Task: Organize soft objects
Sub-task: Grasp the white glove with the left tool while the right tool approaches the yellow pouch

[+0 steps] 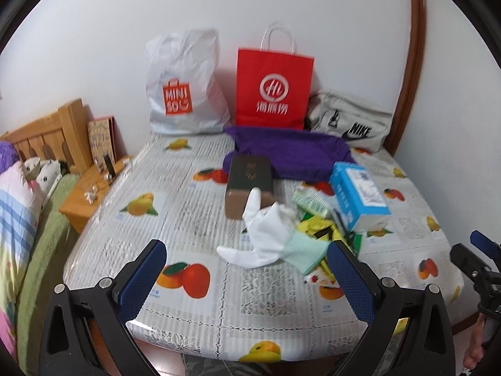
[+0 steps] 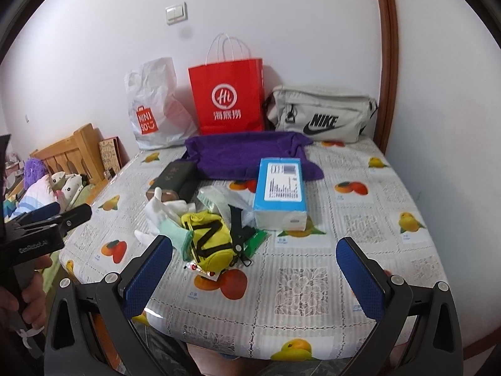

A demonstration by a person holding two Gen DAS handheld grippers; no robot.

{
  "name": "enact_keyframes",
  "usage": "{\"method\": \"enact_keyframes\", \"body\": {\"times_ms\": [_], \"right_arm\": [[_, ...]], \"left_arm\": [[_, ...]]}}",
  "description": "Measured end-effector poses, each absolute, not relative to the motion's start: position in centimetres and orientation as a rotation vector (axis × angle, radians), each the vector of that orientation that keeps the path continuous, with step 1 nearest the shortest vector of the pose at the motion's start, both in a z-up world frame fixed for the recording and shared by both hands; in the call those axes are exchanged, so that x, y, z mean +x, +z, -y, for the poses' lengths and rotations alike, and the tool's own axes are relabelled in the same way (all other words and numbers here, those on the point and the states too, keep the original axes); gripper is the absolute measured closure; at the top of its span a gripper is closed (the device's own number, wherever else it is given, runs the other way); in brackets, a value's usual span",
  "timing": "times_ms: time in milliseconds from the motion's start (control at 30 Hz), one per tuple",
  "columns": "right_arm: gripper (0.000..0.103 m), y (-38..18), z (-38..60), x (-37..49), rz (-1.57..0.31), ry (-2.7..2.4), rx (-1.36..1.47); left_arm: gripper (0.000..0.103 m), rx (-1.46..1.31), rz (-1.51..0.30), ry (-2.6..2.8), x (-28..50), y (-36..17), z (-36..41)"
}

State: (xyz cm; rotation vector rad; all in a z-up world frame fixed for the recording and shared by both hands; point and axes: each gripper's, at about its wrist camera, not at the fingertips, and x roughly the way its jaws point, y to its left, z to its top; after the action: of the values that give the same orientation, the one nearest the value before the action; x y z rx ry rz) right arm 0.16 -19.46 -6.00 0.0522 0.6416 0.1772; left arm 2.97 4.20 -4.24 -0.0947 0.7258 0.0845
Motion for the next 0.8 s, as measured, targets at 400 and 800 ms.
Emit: {"method": "enact_keyframes", "body": {"times_ms": [400,800], "right_arm": [[0.0,-10.9,18.6,4.7,-0.764,0.227,0.063],[0.0,-14.6,18.0,7.6,-0.837,0.261,0.039]], "left_arm": [[0.0,-0.149,-0.833,-0.005,7.3,-9.7,-4.4],[0.0,-0.139,-0.897,-0.095,11.2,-13.7,-3.2]]}}
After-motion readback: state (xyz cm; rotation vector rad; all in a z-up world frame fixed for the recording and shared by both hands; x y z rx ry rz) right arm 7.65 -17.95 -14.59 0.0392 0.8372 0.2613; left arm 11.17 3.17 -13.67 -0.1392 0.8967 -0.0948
